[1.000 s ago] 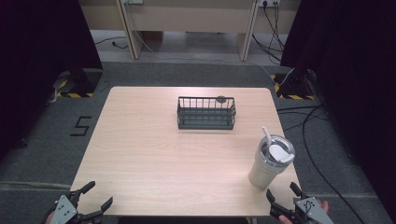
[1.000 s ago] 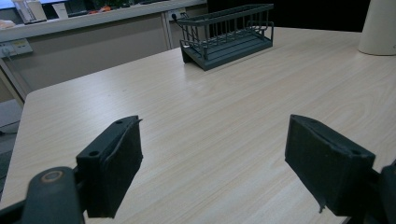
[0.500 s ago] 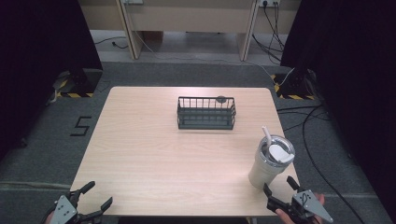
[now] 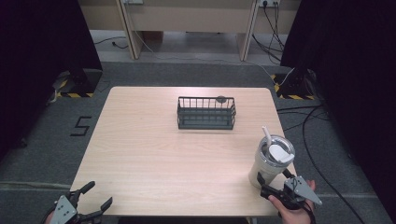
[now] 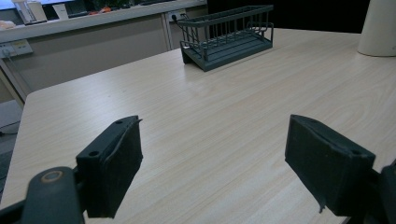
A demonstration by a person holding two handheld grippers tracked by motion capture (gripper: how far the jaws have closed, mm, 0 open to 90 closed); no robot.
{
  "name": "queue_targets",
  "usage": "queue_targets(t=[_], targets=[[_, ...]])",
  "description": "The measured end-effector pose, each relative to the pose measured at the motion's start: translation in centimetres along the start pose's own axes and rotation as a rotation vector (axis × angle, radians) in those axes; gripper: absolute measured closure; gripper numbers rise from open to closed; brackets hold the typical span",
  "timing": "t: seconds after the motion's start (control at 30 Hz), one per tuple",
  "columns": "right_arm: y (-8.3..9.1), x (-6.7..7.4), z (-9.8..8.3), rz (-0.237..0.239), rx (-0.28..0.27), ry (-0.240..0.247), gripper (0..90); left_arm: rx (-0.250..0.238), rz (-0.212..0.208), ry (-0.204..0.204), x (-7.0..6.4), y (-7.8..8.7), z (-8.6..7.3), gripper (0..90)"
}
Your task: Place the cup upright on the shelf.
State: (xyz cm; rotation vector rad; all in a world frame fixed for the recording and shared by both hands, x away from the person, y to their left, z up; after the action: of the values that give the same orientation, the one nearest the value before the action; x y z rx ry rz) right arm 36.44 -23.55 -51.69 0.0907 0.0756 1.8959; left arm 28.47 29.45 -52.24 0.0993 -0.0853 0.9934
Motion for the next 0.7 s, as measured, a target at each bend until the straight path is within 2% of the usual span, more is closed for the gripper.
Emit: queue_targets(t=[0.4, 0.5, 0.7], targets=[[-2.5, -0.1, 0.1, -0.009, 0.006, 0.008, 3.7, 0.002, -0.002, -0.002, 0.0, 0.0, 0.0, 18.3], [-2.8, 0.1, 0.1, 0.002, 0.002, 0.010, 9.3, 0.001, -0.002, -0.001, 0.0, 0.0, 0.0, 18.4], [-2.9, 0.1, 0.1, 0.002, -0.001, 0.015, 9.9, 0.003, -0.003, -0.004, 0.0, 0.0, -0.1, 18.4]])
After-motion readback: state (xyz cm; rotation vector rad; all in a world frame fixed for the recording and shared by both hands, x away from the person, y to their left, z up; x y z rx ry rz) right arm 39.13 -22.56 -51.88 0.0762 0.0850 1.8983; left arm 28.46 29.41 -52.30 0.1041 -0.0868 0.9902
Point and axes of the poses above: each handheld gripper's, and its own axes: y roughly backward along the jaws, z roughly out of its top, x roughly to its left, the point moved 10 cm from there along -y, roughly forward along the jaws, and after that the axes turned 9 degrees about -x, right-handed, at the moved point
